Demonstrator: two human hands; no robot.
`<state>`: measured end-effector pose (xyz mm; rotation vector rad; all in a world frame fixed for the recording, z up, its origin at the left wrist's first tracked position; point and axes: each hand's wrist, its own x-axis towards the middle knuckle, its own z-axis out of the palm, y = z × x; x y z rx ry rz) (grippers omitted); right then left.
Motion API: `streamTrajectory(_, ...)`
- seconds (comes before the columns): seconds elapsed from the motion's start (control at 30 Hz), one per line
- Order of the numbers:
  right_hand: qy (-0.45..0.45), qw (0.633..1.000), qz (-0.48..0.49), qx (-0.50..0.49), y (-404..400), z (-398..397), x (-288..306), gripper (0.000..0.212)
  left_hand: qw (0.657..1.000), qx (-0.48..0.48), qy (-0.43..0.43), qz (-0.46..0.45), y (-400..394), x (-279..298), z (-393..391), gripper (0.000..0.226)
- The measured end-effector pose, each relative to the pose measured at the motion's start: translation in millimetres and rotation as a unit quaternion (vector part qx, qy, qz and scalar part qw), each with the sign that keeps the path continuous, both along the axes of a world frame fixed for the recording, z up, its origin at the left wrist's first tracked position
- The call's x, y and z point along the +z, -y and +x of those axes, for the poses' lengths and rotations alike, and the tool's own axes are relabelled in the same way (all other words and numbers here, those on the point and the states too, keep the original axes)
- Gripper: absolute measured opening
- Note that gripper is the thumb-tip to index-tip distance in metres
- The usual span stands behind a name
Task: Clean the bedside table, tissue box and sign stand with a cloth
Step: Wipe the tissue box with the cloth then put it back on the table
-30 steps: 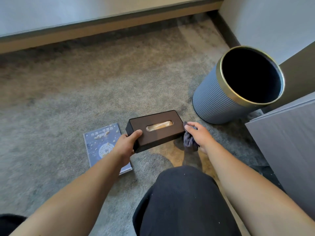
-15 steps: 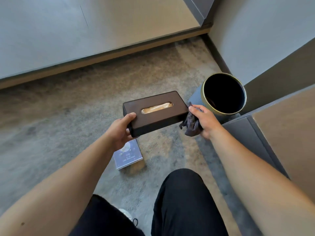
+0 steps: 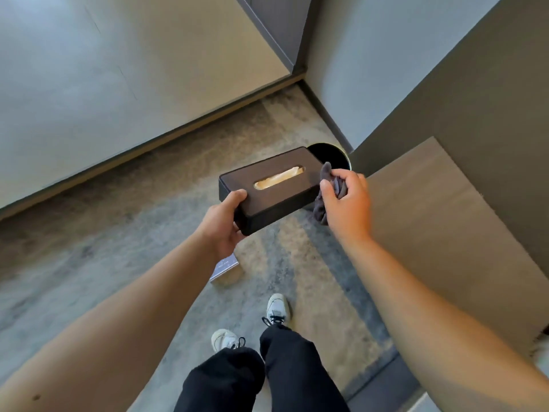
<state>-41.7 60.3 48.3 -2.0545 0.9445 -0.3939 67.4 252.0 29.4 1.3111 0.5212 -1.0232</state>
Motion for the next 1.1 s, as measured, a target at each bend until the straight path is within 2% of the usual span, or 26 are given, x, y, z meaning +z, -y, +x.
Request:
streamTrajectory(0.07, 0.058, 0.985, -0.127, 0.105, -21.3, -19.3, 30.8, 0.022, 1.000, 0.001, -0.014, -0.004, 18.3, 24.6, -13.2, 0.040)
streamTrajectory(0.13, 0.083, 0.943, -0.233, 0.222, -40.0, -35.6, 44.4, 0.020, 0.999, -0.009, -0.030, -0.024, 35.1, 45.1, -25.0, 0.047)
streamTrajectory(0.2, 0.087, 0.905, -0.304, 0.285, -45.0, -45.9, 45.9, 0.017, 0.997, -0.036, -0.045, -0.058, 49.7, 58.2, -36.0, 0.053)
streamTrajectory(0.33, 0.078, 0.885, -0.370, 0.272, -20.1, -67.7, 51.7, 0.018, 0.995, -0.066, -0.038, -0.060, 77.7, 76.6, -56.4, 0.046)
streamTrajectory(0.4, 0.044, 0.907, -0.357, 0.220, 11.5, -85.0, 52.1, 0.013, 0.997, -0.060, -0.027, -0.049, 92.4, 84.8, -62.9, 0.041)
streamTrajectory(0.43, 0.011, 0.929, -0.332, 0.164, 32.4, -93.0, 50.4, 0.012, 0.997, -0.055, -0.022, -0.043, 99.8, 88.4, -64.3, 0.037)
streamTrajectory(0.5, -0.088, 0.970, -0.223, 0.034, 78.2, -103.5, 48.1, 0.012, 0.998, -0.052, -0.015, -0.040, 114.7, 92.7, -64.7, 0.028)
streamTrajectory(0.57, -0.153, 0.984, -0.064, -0.064, 122.7, -111.2, 44.1, 0.011, 0.997, -0.066, -0.009, -0.048, 130.1, 91.3, -64.3, 0.028)
streamTrajectory(0.63, -0.105, 0.974, 0.125, -0.156, 161.1, -118.0, 41.3, 0.006, 0.995, -0.090, -0.004, -0.052, 144.5, 87.6, -65.4, 0.031)
streamTrajectory(0.73, 0.001, 0.922, 0.284, -0.263, 209.4, -131.7, 37.4, 0.010, 0.991, -0.118, -0.013, -0.063, 166.7, 77.1, -66.4, 0.028)
streamTrajectory(0.83, 0.076, 0.884, 0.373, -0.272, 242.1, -141.0, 33.8, 0.013, 0.987, -0.148, -0.016, -0.060, 192.8, 65.9, -65.3, 0.025)
streamTrajectory(0.9, 0.098, 0.875, 0.403, -0.248, 258.6, -143.9, 33.5, 0.017, 0.982, -0.180, -0.009, -0.055, 212.6, 61.4, -62.6, 0.024)
streamTrajectory(1.1, 0.050, 0.873, 0.463, -0.145, 293.4, -160.1, 11.0, 0.031, 0.958, -0.279, 0.042, -0.046, 269.8, 40.8, -41.7, 0.021)
